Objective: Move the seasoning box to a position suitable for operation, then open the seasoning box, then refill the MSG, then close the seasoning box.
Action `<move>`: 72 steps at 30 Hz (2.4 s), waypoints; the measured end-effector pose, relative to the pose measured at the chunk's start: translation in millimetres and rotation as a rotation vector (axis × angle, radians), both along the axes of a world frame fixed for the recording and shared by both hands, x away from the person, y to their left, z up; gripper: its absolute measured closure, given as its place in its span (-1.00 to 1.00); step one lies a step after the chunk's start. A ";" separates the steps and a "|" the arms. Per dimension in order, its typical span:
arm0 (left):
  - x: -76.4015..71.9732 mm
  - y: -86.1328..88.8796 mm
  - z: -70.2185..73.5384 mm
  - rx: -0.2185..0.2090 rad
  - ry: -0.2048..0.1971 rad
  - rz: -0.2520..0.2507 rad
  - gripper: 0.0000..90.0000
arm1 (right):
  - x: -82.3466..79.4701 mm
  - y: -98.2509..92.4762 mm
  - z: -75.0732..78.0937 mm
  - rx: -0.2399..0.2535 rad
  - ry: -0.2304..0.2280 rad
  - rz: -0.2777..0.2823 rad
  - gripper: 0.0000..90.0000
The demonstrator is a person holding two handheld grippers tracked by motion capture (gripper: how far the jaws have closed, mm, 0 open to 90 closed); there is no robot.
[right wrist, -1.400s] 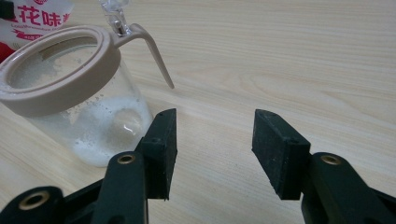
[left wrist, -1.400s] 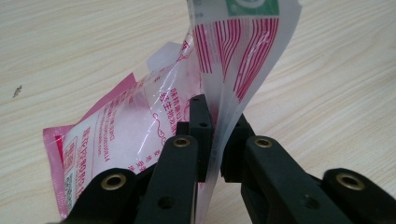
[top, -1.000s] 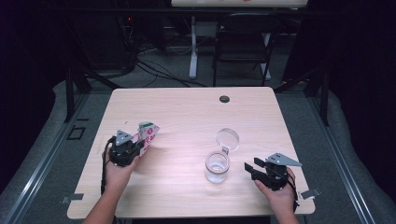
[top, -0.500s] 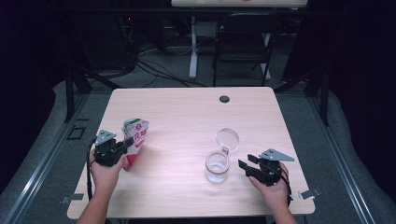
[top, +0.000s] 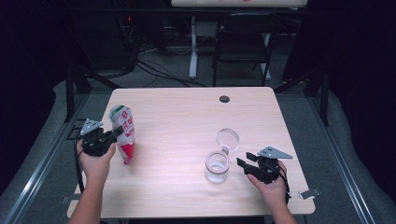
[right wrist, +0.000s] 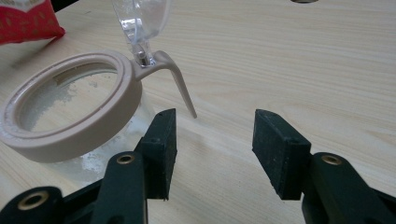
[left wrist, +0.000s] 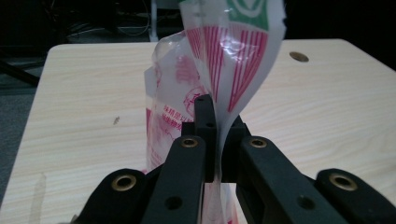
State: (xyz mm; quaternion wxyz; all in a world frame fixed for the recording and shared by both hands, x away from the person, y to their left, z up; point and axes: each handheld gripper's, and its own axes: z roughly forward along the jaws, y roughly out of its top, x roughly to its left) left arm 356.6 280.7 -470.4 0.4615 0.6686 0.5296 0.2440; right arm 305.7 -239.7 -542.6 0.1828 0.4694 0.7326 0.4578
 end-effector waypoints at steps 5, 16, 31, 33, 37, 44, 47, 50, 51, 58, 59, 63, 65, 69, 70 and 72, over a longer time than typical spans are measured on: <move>4.7 8.0 12.2 -0.060 -0.026 0.026 1.00 | 0.0 -0.9 -1.1 0.006 -0.003 -0.007 0.11; -14.2 -16.2 24.5 -0.041 -0.070 -0.058 1.00 | -3.5 -3.3 1.3 0.019 -0.014 -0.018 0.11; -23.6 -98.7 17.1 0.065 -0.063 -0.307 1.00 | -3.0 -12.9 4.6 0.008 -0.041 -0.026 0.12; -23.7 -105.6 12.7 0.068 -0.062 -0.331 1.00 | -2.3 -15.2 3.1 0.009 -0.013 -0.034 0.12; -24.4 -119.9 5.4 0.085 -0.057 -0.383 1.00 | -1.3 -17.4 -0.5 0.051 0.018 -0.024 0.19; -32.6 -135.0 -7.3 0.115 -0.046 -0.470 0.99 | -4.9 -15.8 5.3 0.032 -0.028 -0.009 0.25; -36.5 -139.5 -14.5 0.127 -0.029 -0.490 0.99 | -6.1 -16.9 12.5 0.025 -0.056 0.011 0.23; -40.4 -145.5 -20.9 0.145 -0.018 -0.509 0.99 | -8.3 -17.6 21.7 0.030 -0.093 0.004 0.24; -42.6 -149.5 -23.3 0.157 -0.015 -0.514 0.99 | -9.0 -18.1 25.1 0.030 -0.099 0.005 0.24; -49.2 -163.1 -34.9 0.193 0.002 -0.547 0.98 | -14.2 -17.0 53.2 0.020 -0.145 0.062 0.32; -50.3 -164.4 -36.5 0.194 0.004 -0.552 0.98 | -14.9 -16.6 56.6 0.014 -0.148 0.070 0.32; -53.7 -164.4 -37.4 0.187 0.003 -0.558 0.97 | -18.0 -11.4 75.0 0.002 -0.160 0.104 0.36; -52.8 -161.7 -38.6 0.162 0.013 -0.563 0.97 | -18.5 -6.8 83.7 0.000 -0.157 0.130 0.39; -51.3 -158.3 -41.0 0.121 0.026 -0.567 0.96 | -16.3 10.3 98.7 -0.003 -0.161 0.203 0.42; -51.3 -158.7 -41.4 0.118 0.028 -0.568 0.96 | -15.6 14.2 100.5 -0.005 -0.167 0.212 0.42; -51.2 -160.2 -42.8 0.113 0.028 -0.573 0.95 | -13.0 24.2 104.3 -0.021 -0.172 0.238 0.42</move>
